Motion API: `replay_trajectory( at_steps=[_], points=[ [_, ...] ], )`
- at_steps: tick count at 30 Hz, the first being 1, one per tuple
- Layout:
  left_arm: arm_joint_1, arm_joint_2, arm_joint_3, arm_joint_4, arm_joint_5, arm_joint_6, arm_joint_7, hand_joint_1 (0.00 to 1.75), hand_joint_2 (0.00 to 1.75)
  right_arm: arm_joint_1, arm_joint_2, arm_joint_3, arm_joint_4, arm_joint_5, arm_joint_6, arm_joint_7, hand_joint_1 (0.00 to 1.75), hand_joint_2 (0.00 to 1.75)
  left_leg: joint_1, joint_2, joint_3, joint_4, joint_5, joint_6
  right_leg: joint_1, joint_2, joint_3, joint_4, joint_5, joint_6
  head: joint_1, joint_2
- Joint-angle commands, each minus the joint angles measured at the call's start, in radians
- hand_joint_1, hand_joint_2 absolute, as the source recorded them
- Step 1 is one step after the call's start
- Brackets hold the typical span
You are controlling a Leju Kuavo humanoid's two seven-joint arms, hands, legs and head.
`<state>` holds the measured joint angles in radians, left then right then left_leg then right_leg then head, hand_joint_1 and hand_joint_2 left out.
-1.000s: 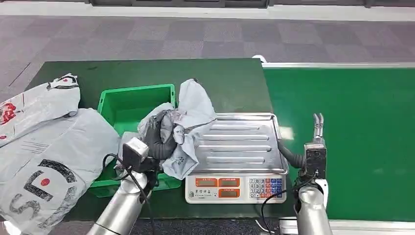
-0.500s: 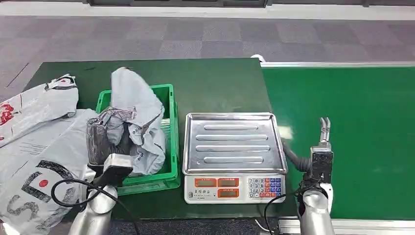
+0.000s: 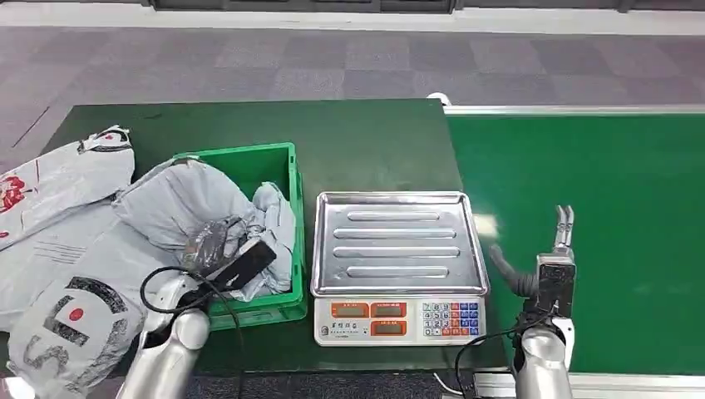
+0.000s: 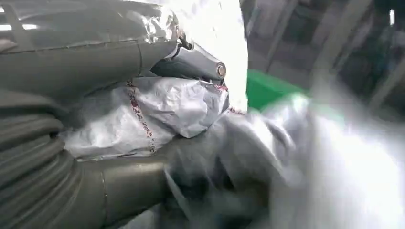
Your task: Moved the parcel from conveyor to table for the left to box.
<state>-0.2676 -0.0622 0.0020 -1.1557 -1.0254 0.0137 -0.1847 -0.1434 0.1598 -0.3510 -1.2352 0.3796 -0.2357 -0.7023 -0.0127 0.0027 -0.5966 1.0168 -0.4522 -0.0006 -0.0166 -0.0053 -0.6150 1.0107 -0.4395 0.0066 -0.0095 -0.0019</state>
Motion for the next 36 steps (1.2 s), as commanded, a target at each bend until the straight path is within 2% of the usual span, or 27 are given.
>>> replay_trajectory(
  at_steps=[1, 2, 3, 4, 5, 7, 11, 13, 17, 23, 24, 27, 29, 31, 33, 34, 35, 36],
  points=[
    [-0.095, 0.032, -0.119, 0.258, 0.064, -0.057, -0.093, 1.75, 1.75, -0.029, 0.028, -0.071, 0.014, 0.006, 0.008, 0.004, 0.0, 1.75, 0.001, -0.002, 0.003, -0.002, 0.0, -0.001, 0.001, -0.002, 0.004, -0.002, 0.0, -0.001, 0.0, 0.0],
    [-0.099, 0.03, -0.117, 0.25, 0.074, -0.054, -0.099, 1.75, 1.75, -0.03, 0.029, -0.07, 0.014, 0.007, 0.009, 0.004, 0.0, 1.75, 0.001, -0.003, 0.005, -0.003, 0.001, -0.002, 0.001, -0.002, 0.006, -0.003, 0.0, -0.001, 0.0, 0.0],
    [-0.093, 0.024, -0.104, 0.228, 0.115, -0.036, -0.133, 1.03, 1.75, -0.029, 0.033, -0.07, 0.009, 0.007, 0.011, 0.005, 0.0, 1.75, 0.001, -0.004, 0.004, -0.002, 0.0, -0.001, 0.001, -0.004, 0.006, -0.002, -0.001, 0.0, 0.0, 0.0],
    [-0.09, 0.012, -0.083, 0.212, 0.191, -0.056, -0.177, 0.0, 1.75, -0.026, 0.037, -0.071, 0.001, 0.008, 0.013, 0.005, 0.0, 1.75, 0.001, -0.004, 0.005, -0.003, 0.0, -0.002, 0.001, -0.004, 0.008, -0.003, 0.0, 0.0, 0.0, 0.0],
    [-0.082, 0.012, -0.072, 0.184, 0.255, -0.075, -0.204, 0.0, 1.75, -0.025, 0.041, -0.067, -0.005, 0.011, 0.017, 0.007, 0.0, 1.75, 0.001, -0.006, 0.005, -0.001, 0.0, -0.001, 0.001, -0.005, 0.008, -0.002, -0.001, 0.0, 0.0, 0.0],
    [-0.067, -0.004, -0.045, 0.125, 0.355, -0.003, -0.305, 0.0, 1.75, -0.023, 0.048, -0.065, -0.016, 0.014, 0.024, 0.01, 0.0, 1.75, 0.001, -0.006, 0.005, -0.001, 0.001, -0.001, 0.0, -0.006, 0.008, -0.002, -0.001, 0.0, 0.0, 0.0],
    [-0.036, -0.036, -0.005, 0.026, 0.493, 0.047, -0.388, 0.0, 1.75, -0.02, 0.05, -0.059, -0.022, 0.013, 0.03, 0.011, 0.0, 1.75, 0.001, -0.009, 0.003, 0.0, 0.001, 0.0, 0.001, -0.008, 0.008, -0.001, -0.001, 0.001, 0.0, 0.0],
    [0.0, -0.066, 0.023, -0.056, 0.565, 0.09, -0.436, 0.0, 1.75, -0.024, 0.047, -0.053, -0.006, 0.006, 0.044, 0.01, 0.0, 1.75, 0.001, -0.006, 0.003, 0.0, 0.0, 0.0, 0.001, -0.006, 0.007, -0.002, -0.001, 0.001, 0.0, 0.0],
    [0.036, -0.097, 0.067, -0.148, 0.673, 0.128, -0.467, 0.0, 1.75, -0.04, 0.044, -0.04, 0.024, -0.001, 0.04, 0.004, 0.0, 1.75, 0.0, -0.004, 0.004, 0.0, 0.0, 0.001, 0.0, -0.004, 0.006, -0.001, -0.001, 0.001, 0.0, 0.0],
    [0.038, -0.093, 0.065, -0.153, 0.674, 0.129, -0.467, 0.0, 1.75, -0.042, 0.044, -0.038, 0.027, -0.001, 0.038, 0.004, 0.0, 1.75, 0.001, -0.004, 0.005, -0.001, -0.001, -0.001, 0.001, -0.003, 0.007, -0.002, -0.002, 0.0, 0.0, 0.0],
    [0.034, -0.096, 0.068, -0.146, 0.685, 0.134, -0.475, 0.0, 0.0, -0.04, 0.042, -0.036, 0.023, -0.005, 0.038, 0.004, 0.0, 1.75, 0.001, -0.005, 0.003, 0.0, -0.001, 0.0, 0.001, -0.004, 0.006, -0.001, -0.002, 0.0, 0.0, 0.0],
    [0.03, -0.106, 0.1, -0.171, 0.777, 0.157, -0.513, 0.0, 0.0, -0.034, 0.029, -0.006, -0.007, -0.062, 0.031, 0.004, 0.0, 1.75, 0.001, -0.004, 0.003, 0.0, -0.001, 0.0, 0.001, -0.004, 0.005, -0.001, -0.002, 0.0, 0.0, 0.0],
    [0.057, -0.095, 0.089, -0.257, 0.878, 0.188, -0.513, 0.0, 0.0, -0.032, 0.016, 0.022, 0.0, -0.094, 0.022, 0.004, 0.0, 1.75, 0.001, -0.004, 0.002, 0.0, -0.001, 0.0, 0.001, -0.004, 0.004, 0.0, -0.002, 0.0, 0.0, 0.0],
    [0.074, -0.084, 0.087, -0.298, 1.005, 0.073, -0.513, 0.0, 0.0, -0.041, 0.006, 0.045, 0.023, -0.099, 0.013, 0.004, 0.0, 1.75, 0.002, -0.003, 0.004, -0.001, -0.001, -0.001, 0.002, -0.002, 0.006, -0.002, -0.002, 0.0, 0.0, 0.0],
    [0.067, -0.085, 0.108, -0.231, 1.132, -0.233, -0.513, 0.0, 0.0, -0.06, -0.013, 0.097, 0.054, -0.115, -0.001, 0.004, 0.0, 1.75, 0.001, -0.002, 0.003, 0.0, -0.001, -0.001, 0.001, -0.001, 0.005, -0.001, -0.002, 0.0, 0.0, 0.0],
    [0.059, -0.079, 0.095, -0.2, 1.15, -0.319, -0.513, 0.0, 0.0, -0.065, -0.018, 0.113, 0.059, -0.117, 0.003, 0.004, 0.0, 1.75, 0.001, -0.002, 0.003, 0.0, -0.001, -0.001, 0.001, -0.001, 0.005, -0.001, -0.002, 0.0, 0.0, 0.0],
    [0.04, -0.062, 0.049, -0.151, 1.082, -0.407, -0.513, 0.0, 1.75, -0.08, -0.027, 0.139, 0.085, -0.117, 0.018, 0.004, 0.0, 1.75, 0.002, 0.001, 0.006, -0.002, -0.001, -0.002, 0.002, 0.002, 0.007, -0.003, -0.001, -0.001, 0.0, 0.0],
    [0.017, -0.06, 0.003, -0.096, 0.987, -0.367, -0.513, 0.0, 1.75, -0.087, -0.027, 0.147, 0.086, -0.117, -0.007, 0.004, 0.0, 1.75, 0.001, -0.002, 0.004, -0.001, -0.001, -0.001, 0.001, -0.001, 0.006, -0.002, -0.001, 0.0, 0.0, 0.0]
  ],
)
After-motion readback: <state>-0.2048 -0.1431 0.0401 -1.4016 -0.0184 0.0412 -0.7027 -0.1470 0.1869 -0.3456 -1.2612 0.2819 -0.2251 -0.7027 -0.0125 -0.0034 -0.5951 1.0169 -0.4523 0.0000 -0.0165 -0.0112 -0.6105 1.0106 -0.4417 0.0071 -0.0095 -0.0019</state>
